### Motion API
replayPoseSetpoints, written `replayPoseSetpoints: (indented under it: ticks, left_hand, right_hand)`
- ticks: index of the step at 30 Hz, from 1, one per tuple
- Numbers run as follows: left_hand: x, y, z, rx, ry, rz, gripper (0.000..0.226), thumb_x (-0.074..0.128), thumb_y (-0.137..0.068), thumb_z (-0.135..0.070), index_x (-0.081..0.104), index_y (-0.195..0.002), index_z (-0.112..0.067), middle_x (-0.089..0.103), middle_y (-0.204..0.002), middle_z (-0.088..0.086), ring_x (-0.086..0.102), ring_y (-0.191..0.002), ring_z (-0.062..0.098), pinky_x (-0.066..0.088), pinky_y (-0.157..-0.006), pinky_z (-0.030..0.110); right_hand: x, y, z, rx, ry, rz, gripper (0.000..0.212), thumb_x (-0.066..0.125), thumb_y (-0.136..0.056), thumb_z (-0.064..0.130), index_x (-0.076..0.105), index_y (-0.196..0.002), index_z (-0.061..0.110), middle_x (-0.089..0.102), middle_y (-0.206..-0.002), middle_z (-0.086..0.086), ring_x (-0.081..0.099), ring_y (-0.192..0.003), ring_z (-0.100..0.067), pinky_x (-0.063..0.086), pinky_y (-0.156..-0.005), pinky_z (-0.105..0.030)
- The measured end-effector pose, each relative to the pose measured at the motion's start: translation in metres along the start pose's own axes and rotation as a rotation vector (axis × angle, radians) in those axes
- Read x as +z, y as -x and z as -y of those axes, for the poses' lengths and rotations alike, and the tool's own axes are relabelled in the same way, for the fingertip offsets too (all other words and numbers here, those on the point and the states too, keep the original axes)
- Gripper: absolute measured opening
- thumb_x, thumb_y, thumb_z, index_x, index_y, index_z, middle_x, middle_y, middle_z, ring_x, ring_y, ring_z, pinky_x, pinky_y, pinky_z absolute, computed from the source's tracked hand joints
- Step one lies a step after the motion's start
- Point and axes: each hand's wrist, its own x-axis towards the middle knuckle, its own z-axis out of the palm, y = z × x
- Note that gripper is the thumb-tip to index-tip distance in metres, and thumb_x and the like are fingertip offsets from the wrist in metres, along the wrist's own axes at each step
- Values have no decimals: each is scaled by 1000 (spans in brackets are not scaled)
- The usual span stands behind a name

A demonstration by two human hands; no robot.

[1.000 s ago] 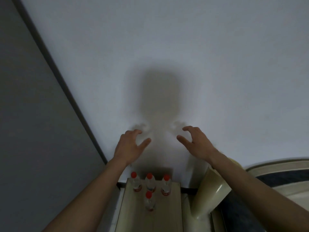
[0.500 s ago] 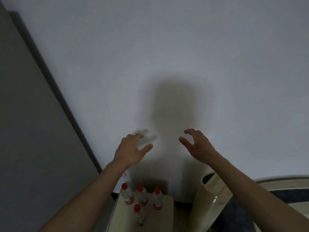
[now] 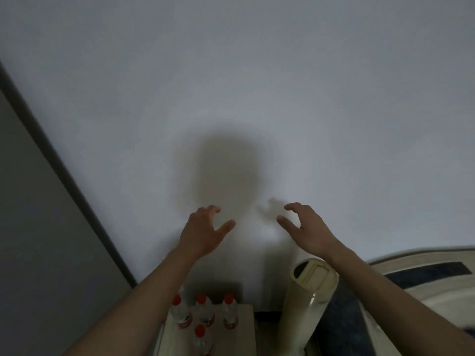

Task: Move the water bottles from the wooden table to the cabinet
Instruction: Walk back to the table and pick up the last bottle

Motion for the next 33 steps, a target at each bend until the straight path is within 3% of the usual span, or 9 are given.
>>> replayPoseSetpoints:
  ticks: [6,10,15,17,22,25,29,33]
  left_hand:
    - [12,-10,-15,199,71,71,67,55,-86,-68,54,-134,-23,56,-135,6,51,-124,25,44,-104,39]
    - [24,-3,-19,344,87,168,65,54,-88,-66,50,-138,-25,51,-141,0,45,-131,21,44,-104,39]
    - [38,17,-33,468,97,304,67,52,-88,-68,46,-141,-27,47,-144,0,42,-131,21,45,-100,39]
    - [43,32,-51,529,120,346,66,52,-89,-67,46,-141,-28,47,-144,0,43,-130,20,46,-98,38]
    - [53,79,-109,735,167,427,63,51,-89,-67,44,-141,-31,48,-143,-3,45,-127,19,48,-100,42]
    - [60,114,-146,845,157,490,64,50,-92,-65,44,-143,-28,48,-142,0,45,-127,21,47,-102,42]
    - [75,167,-193,962,114,566,63,52,-90,-65,47,-140,-26,50,-139,4,47,-125,24,46,-101,41]
    - [90,236,-230,1062,96,624,56,55,-91,-59,51,-134,-23,53,-133,6,51,-120,26,48,-96,42]
  right_hand:
    - [-13,47,9,150,56,-123,58,48,-92,58,44,-138,24,47,-143,-4,52,-98,-12,43,-95,-30]
    - [-4,88,22,287,103,-210,56,49,-94,53,43,-141,21,44,-146,-6,51,-95,-10,43,-95,-31]
    - [6,148,40,419,175,-310,58,51,-93,54,45,-140,21,45,-144,-8,53,-117,-20,42,-101,-34]
    - [3,179,43,467,206,-345,58,53,-93,52,46,-140,19,47,-142,-9,52,-119,-21,42,-100,-33]
    - [-19,263,46,648,234,-512,54,53,-93,53,46,-136,21,51,-133,-5,57,-100,-18,42,-87,-29]
    - [-29,316,46,741,233,-620,52,51,-91,56,48,-131,22,52,-131,-5,53,-113,-21,41,-90,-30]
    - [-35,391,53,855,235,-715,52,53,-93,53,45,-137,24,47,-140,-5,52,-116,-20,42,-93,-31]
    - [-39,478,60,975,225,-771,57,51,-92,57,44,-138,26,45,-145,-6,50,-124,-24,46,-101,-40]
